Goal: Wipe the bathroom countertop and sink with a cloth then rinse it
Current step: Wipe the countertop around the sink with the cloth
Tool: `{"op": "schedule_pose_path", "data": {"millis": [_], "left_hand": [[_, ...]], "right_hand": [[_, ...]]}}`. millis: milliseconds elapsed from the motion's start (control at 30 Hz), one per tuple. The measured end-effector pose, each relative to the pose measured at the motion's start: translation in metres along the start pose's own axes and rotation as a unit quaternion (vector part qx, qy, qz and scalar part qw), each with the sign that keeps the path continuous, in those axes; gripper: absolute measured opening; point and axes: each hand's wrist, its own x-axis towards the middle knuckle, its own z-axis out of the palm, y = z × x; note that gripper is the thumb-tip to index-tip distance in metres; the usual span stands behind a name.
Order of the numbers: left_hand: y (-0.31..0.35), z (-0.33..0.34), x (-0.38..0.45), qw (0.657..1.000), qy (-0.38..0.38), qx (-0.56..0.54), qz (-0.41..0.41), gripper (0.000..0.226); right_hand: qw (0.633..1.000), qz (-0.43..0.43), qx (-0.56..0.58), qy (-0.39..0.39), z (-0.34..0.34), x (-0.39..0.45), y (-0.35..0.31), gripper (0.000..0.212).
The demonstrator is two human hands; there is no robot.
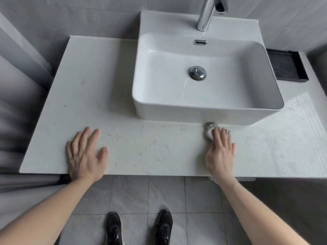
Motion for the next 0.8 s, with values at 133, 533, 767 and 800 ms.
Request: {"op": "schedule_pose_path", "data": {"millis": [133, 533, 767, 800], "left_hand": [[0.001, 0.000, 0.001, 1.000, -0.003, 0.004, 0.001, 0.070], [-0.001, 0.003, 0.000, 1.000, -0.002, 0.007, 0.004, 0.071], [-0.005, 0.006, 0.001, 1.000, -0.002, 0.004, 0.013, 0.070], [-0.006, 0.006, 0.001, 1.000, -0.006, 0.006, 0.014, 0.069]], "right_hand": [[0.995, 0.090, 0.001, 0.031, -0.003, 0.016, -0.003, 0.063], [0.994, 0.102, 0.039, -0.023, 0.061, -0.032, -0.156, 0.074], [0.951, -0.254, 0.057, -0.167, 0.077, -0.097, -0.197, 0.081], [0.947, -0.263, 0.066, -0.173, 0.078, -0.100, -0.197, 0.078]]}}
